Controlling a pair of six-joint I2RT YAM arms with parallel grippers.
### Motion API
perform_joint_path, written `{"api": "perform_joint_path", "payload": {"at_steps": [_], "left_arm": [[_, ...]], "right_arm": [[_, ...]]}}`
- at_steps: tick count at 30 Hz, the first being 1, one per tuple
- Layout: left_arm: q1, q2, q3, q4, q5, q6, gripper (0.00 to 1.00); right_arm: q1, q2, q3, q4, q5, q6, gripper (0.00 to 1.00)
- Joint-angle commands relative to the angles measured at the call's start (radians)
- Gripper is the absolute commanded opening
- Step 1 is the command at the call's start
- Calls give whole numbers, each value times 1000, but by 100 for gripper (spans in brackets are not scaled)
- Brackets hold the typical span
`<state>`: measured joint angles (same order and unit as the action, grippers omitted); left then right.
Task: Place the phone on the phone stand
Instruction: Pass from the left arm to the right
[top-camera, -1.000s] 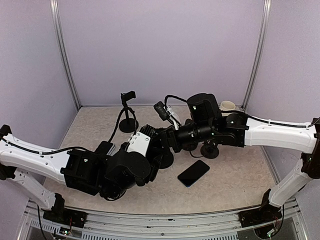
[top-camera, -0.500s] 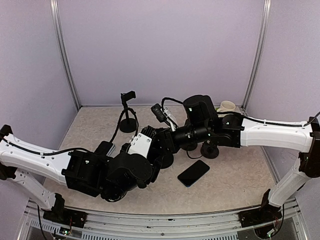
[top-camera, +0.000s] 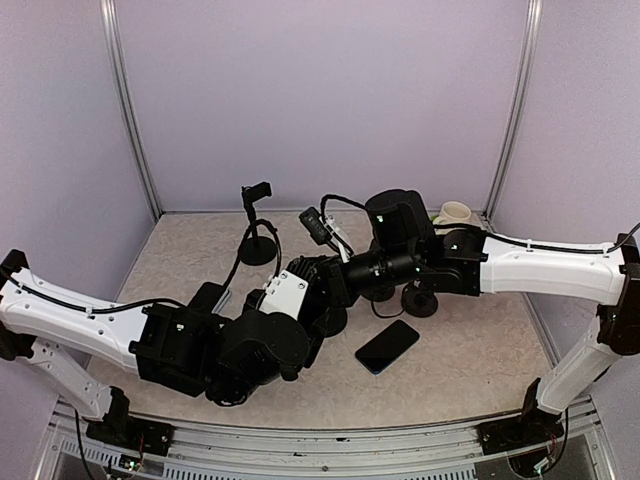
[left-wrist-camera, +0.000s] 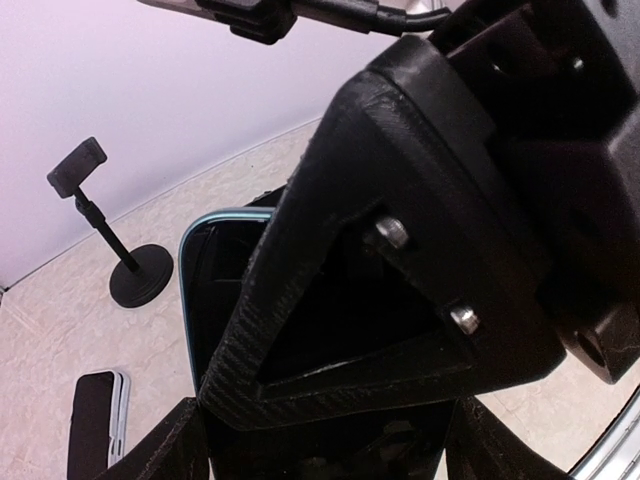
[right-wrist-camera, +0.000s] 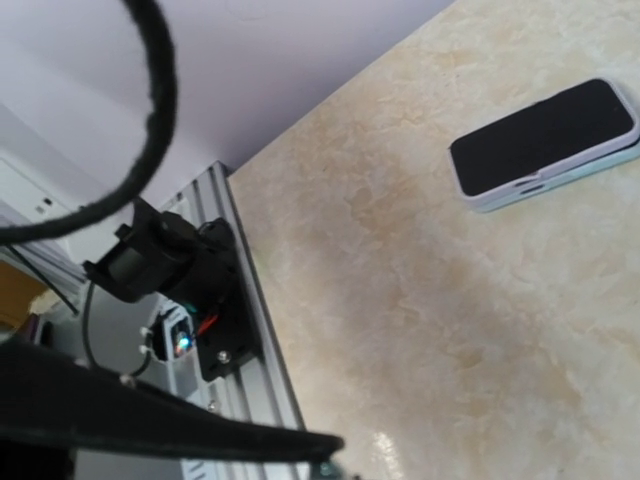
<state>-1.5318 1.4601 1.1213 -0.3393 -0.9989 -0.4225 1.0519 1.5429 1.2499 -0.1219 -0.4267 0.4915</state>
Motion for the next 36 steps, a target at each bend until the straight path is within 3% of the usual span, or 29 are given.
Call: {"api": "perform_joint_path", "payload": {"at_steps": [1,3,7,14,19,24,30,36], "left_arm": [[-7,-6,42,32,-41,-10,52],[-7,-5,42,32,-43,-12,51],[-7,-6,42,35,-46,-14,54],[-7,-29,28,48,-43,-25,84],[-7,-92,-21,92,-32,-25,97],[-7,-163,-78,146,-16,-19,99],[-7,-237,-117,155,-12,-17,99],[19,-297,-143,139,12,-28,99]], "right_arm": [[13,16,25,21,-14,-5,5],[13,20,25,21,-19,-5,0],[13,21,25,22,-21,-5,0],[13,14,35,15,-17,-18,0],[12,6,67,-35,14,-78,0],[-16,-25,74,-78,42,-114,0],[-111,-73,56,-116,-56,-151,0],[-148,-130,54,-196,-22,-335,0]]}}
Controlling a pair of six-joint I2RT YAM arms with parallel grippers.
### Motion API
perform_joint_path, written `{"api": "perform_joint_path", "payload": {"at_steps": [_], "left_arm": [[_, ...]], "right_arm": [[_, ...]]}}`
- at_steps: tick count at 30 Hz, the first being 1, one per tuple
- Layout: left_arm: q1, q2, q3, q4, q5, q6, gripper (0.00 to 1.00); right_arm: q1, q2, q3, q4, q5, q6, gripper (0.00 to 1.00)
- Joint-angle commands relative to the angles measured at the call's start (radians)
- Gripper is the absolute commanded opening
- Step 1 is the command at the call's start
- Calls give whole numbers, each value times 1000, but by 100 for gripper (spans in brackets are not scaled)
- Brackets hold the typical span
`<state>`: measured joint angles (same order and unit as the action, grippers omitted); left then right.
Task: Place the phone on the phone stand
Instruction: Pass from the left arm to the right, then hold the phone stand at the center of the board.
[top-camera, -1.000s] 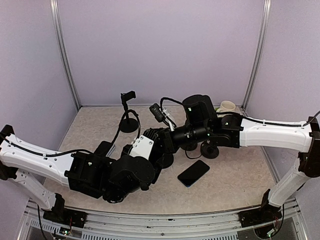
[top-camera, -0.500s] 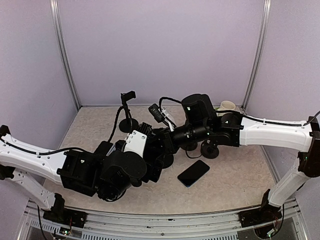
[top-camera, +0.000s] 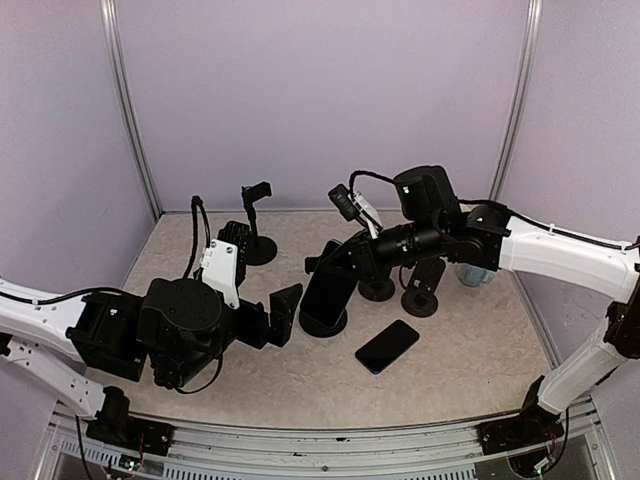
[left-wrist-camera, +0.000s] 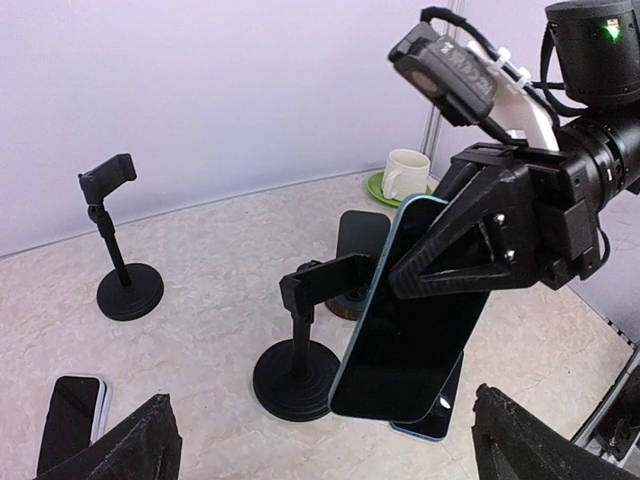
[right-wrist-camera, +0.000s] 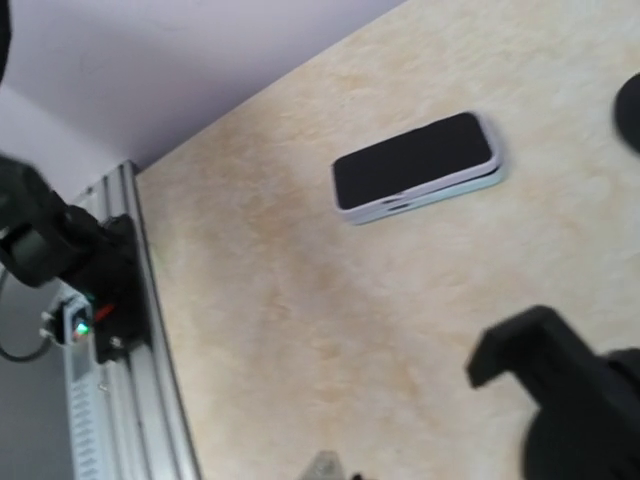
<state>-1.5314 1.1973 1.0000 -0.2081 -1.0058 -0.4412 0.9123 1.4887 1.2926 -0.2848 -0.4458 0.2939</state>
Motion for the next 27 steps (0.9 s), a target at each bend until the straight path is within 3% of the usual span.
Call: {"api": "perform_joint_path", "payload": {"at_steps": [1,14,27], "left_arm": [[30,-40,-26,4,35,-12,99],[270,-63,-77,57,404,30,99],[489,-42,-139,211,807,100,97]], "right_arm": [[-15,-84,12,-45,-1,-166,0],[-140,-127,57,-165,-104,-453,0],[-174,-166,14,-111,-179,-441,0]]}}
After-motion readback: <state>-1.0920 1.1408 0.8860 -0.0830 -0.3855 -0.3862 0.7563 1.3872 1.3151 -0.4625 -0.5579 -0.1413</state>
